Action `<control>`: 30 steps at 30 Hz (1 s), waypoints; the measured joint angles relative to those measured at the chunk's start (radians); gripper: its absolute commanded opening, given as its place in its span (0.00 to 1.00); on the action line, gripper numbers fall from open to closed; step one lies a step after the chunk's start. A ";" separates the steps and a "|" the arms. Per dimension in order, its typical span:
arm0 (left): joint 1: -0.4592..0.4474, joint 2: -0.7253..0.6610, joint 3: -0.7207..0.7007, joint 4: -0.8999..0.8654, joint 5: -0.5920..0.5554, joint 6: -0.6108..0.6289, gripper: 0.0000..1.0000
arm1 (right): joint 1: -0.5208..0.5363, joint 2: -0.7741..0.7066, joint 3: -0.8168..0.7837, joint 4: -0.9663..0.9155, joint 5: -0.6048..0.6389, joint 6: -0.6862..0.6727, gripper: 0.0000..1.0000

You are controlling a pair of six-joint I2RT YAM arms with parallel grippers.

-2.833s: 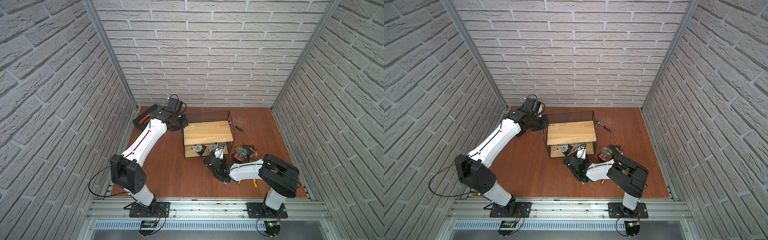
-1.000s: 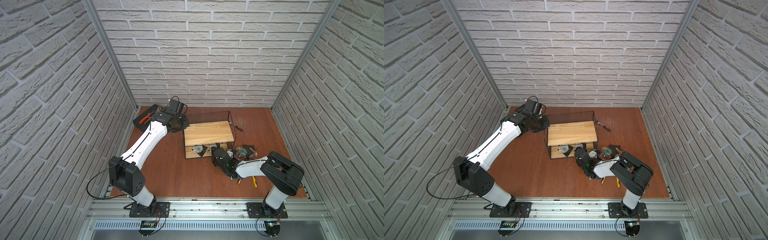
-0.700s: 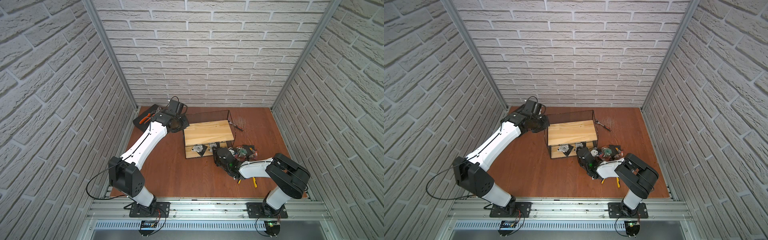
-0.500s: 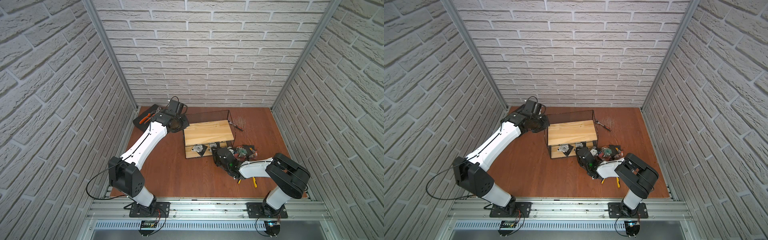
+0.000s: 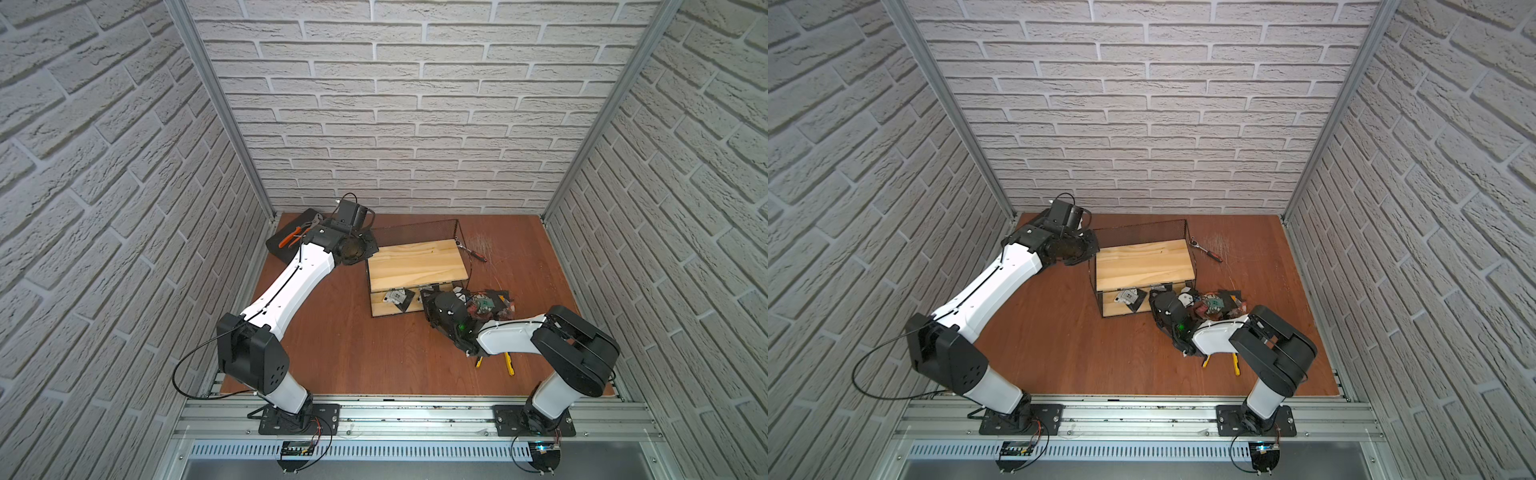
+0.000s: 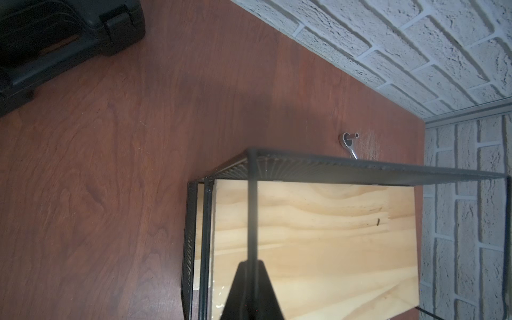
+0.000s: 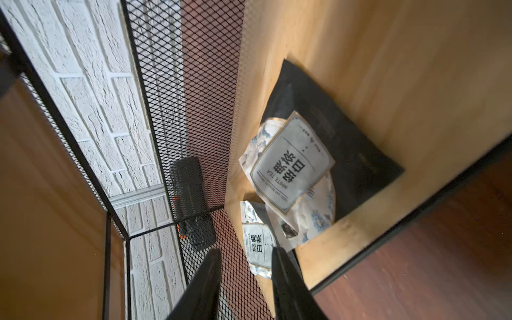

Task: Remove the tea bags from the shelf
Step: Move the tea bag to the shelf.

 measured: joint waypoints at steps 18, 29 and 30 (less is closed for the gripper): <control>0.002 0.000 0.000 0.003 -0.001 -0.028 0.02 | -0.058 0.121 0.012 0.064 0.047 0.008 0.34; 0.018 0.000 0.000 0.003 0.000 -0.015 0.08 | -0.060 0.150 0.067 0.050 0.063 0.031 0.34; 0.024 0.000 0.000 0.003 0.000 -0.012 0.08 | -0.061 0.150 0.077 0.045 0.063 0.031 0.34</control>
